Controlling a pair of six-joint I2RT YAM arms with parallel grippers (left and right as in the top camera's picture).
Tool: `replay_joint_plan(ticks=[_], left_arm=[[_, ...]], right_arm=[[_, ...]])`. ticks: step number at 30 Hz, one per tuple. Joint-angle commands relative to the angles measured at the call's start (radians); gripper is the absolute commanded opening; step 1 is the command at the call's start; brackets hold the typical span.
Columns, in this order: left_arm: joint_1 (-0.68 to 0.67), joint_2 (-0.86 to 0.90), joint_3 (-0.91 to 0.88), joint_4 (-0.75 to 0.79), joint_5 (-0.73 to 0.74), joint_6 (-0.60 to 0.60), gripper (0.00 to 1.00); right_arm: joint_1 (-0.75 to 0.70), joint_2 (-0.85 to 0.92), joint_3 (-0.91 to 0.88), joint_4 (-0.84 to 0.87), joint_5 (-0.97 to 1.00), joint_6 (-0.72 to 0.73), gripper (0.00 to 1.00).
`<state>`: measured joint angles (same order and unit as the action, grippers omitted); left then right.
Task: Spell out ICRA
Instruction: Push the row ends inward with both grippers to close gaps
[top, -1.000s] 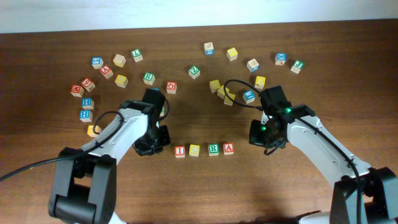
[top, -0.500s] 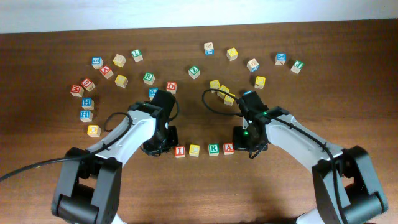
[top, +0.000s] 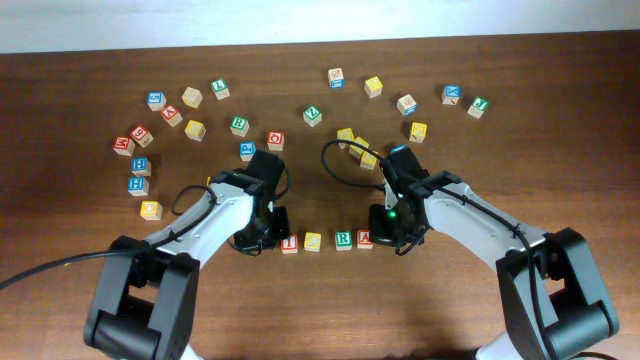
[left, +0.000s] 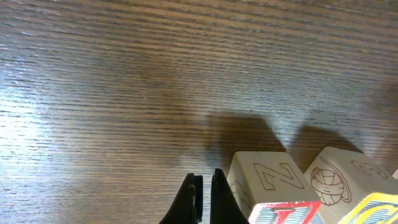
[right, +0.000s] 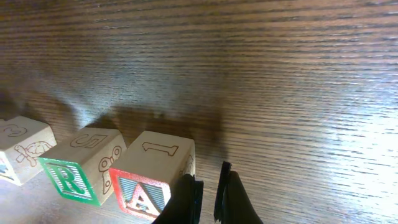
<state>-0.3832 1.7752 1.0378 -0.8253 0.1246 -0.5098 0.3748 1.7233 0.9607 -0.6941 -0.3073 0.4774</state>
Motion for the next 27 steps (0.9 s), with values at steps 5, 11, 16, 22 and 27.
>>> replay_joint_plan(ticks=[5, 11, 16, 22, 27], left_arm=[[-0.055, -0.005, -0.009, 0.019, 0.018, -0.009, 0.0], [-0.056, -0.005, -0.009, 0.048, 0.018, -0.009, 0.0], [-0.056, -0.005, -0.009, 0.05, 0.031, -0.008, 0.0], [-0.056, -0.005, -0.009, 0.05, 0.077, -0.009, 0.0], [-0.056, -0.005, -0.009, 0.049, 0.083, -0.009, 0.0]], right_arm=[[0.007, 0.007, -0.008, 0.002, -0.042, 0.01, 0.04], [0.007, 0.007, -0.008, 0.023, -0.041, 0.01, 0.04], [0.007, 0.007, -0.008, 0.023, -0.057, 0.011, 0.04], [0.045, 0.007, -0.008, 0.051, -0.056, 0.011, 0.04], [0.058, 0.007, -0.008, 0.067, -0.053, 0.014, 0.04]])
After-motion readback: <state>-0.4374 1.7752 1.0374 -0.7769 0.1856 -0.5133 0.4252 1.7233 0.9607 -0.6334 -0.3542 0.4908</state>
